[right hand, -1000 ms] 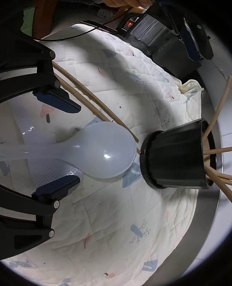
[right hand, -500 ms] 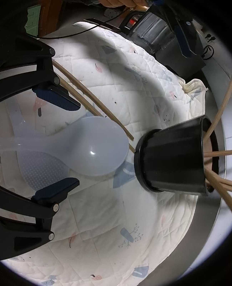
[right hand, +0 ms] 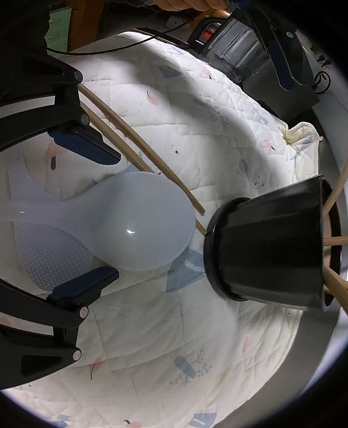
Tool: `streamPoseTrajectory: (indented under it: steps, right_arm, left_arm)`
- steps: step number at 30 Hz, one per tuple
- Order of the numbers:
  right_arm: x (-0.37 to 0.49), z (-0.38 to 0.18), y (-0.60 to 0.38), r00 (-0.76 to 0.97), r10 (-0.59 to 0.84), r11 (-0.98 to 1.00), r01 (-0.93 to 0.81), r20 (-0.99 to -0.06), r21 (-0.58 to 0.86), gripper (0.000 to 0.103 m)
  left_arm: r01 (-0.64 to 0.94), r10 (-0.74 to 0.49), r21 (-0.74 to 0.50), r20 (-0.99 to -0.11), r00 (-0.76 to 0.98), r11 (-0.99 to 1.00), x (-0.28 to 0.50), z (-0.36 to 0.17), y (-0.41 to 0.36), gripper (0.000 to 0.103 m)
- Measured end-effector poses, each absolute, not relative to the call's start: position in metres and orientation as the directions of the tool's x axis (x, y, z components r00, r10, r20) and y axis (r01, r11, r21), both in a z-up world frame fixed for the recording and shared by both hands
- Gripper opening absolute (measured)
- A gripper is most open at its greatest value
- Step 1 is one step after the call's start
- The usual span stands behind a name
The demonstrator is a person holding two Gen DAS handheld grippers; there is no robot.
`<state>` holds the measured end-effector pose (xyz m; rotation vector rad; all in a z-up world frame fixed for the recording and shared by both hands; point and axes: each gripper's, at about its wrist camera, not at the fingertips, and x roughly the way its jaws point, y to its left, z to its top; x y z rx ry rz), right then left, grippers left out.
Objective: Organize utensils
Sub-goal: 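Close the right tool on the white rice paddle handle and lift it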
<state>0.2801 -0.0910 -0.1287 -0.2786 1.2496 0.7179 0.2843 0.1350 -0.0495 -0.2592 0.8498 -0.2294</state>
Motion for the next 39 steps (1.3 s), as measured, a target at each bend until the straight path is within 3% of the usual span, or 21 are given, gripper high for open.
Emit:
streamPoseTrajectory:
  steps: [10,14,32,35,39]
  right_arm:
    - [0.281,-0.130,-0.084,0.130,0.325,0.750,-0.639,-0.937,0.172,0.086]
    - [0.281,-0.130,-0.082,0.152,0.308,0.757,-0.637,-0.939,0.145,0.078]
    - [0.274,-0.117,-0.098,0.236,0.340,0.795,-0.590,-0.910,0.144,0.077]
    - [0.271,-0.111,-0.102,0.259,0.350,0.799,-0.585,-0.900,0.142,0.077]
    - [0.266,-0.101,-0.108,0.295,0.369,0.804,-0.577,-0.881,0.143,0.077]
  left_arm:
    - [0.133,-0.311,-0.293,-0.723,0.617,0.947,0.285,-0.057,0.125,0.057]
    - [0.158,-0.324,-0.287,-0.744,0.585,0.945,0.287,-0.065,0.117,0.057]
    - [0.231,-0.364,-0.285,-0.792,0.490,0.930,0.285,-0.101,0.087,0.056]
    - [0.247,-0.371,-0.283,-0.798,0.476,0.927,0.282,-0.109,0.078,0.052]
    - [0.274,-0.367,-0.267,-0.820,0.438,0.924,0.281,-0.125,0.062,0.038]
